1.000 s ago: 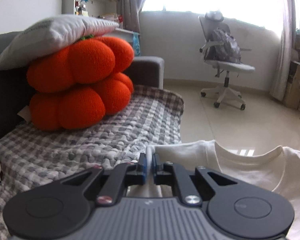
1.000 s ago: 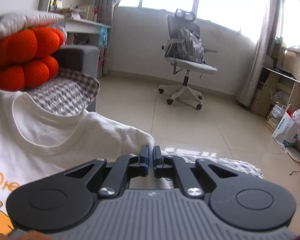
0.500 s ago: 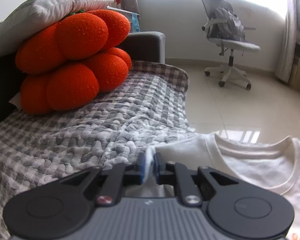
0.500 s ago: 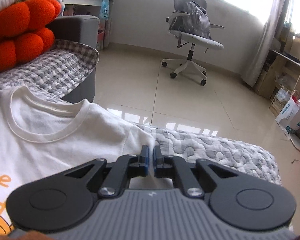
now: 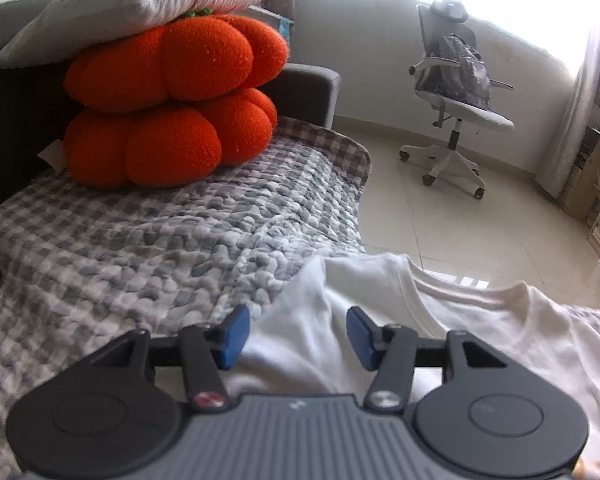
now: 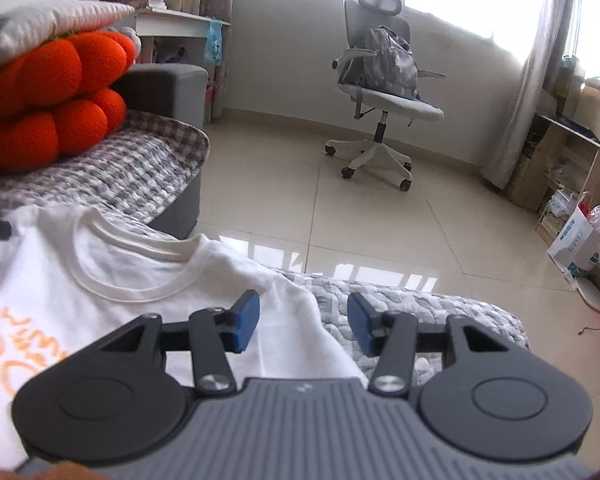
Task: Fold clothes
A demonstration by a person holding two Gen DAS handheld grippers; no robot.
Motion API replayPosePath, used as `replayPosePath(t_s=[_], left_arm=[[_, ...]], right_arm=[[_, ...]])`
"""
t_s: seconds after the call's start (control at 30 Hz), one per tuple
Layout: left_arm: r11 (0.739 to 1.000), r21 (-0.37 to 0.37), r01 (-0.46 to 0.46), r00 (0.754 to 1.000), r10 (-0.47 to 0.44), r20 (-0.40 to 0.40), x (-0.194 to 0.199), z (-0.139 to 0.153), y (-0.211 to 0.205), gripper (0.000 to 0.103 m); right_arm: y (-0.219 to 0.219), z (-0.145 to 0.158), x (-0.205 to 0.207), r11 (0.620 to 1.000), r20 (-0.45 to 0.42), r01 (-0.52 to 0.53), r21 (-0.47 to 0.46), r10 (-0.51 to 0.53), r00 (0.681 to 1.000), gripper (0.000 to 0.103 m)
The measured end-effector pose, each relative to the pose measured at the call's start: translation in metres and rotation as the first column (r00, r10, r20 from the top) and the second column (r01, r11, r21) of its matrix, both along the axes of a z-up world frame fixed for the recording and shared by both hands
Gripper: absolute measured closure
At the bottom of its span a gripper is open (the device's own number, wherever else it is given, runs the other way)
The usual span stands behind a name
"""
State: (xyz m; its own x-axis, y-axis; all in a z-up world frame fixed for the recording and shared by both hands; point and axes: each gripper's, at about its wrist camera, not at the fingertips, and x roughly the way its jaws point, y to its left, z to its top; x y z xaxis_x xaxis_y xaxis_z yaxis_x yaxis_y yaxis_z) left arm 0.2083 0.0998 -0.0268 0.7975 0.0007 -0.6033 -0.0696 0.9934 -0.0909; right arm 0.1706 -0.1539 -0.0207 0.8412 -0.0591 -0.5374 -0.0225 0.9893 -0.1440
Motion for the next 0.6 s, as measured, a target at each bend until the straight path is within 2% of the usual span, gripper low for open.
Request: replayPosePath(t_s=[0.17,0.6], left_arm=[[1.0,-0.013,0.017,1.0,-0.017,-0.026,-0.025,0.007,0.0,0.048],[0.998,-0.016,0.067,0.994,-0.068,-0.089,-0.075,0.005,-0.014,0.048]], right_arm=[[0.002,0.009,-0.02,0.999,-0.001,-0.01,0.03,0.01,1.0,0.05],[0.008,0.018,-0.07,0.999,-0.01,-0.003,0.048,0.003,1.0,0.05]])
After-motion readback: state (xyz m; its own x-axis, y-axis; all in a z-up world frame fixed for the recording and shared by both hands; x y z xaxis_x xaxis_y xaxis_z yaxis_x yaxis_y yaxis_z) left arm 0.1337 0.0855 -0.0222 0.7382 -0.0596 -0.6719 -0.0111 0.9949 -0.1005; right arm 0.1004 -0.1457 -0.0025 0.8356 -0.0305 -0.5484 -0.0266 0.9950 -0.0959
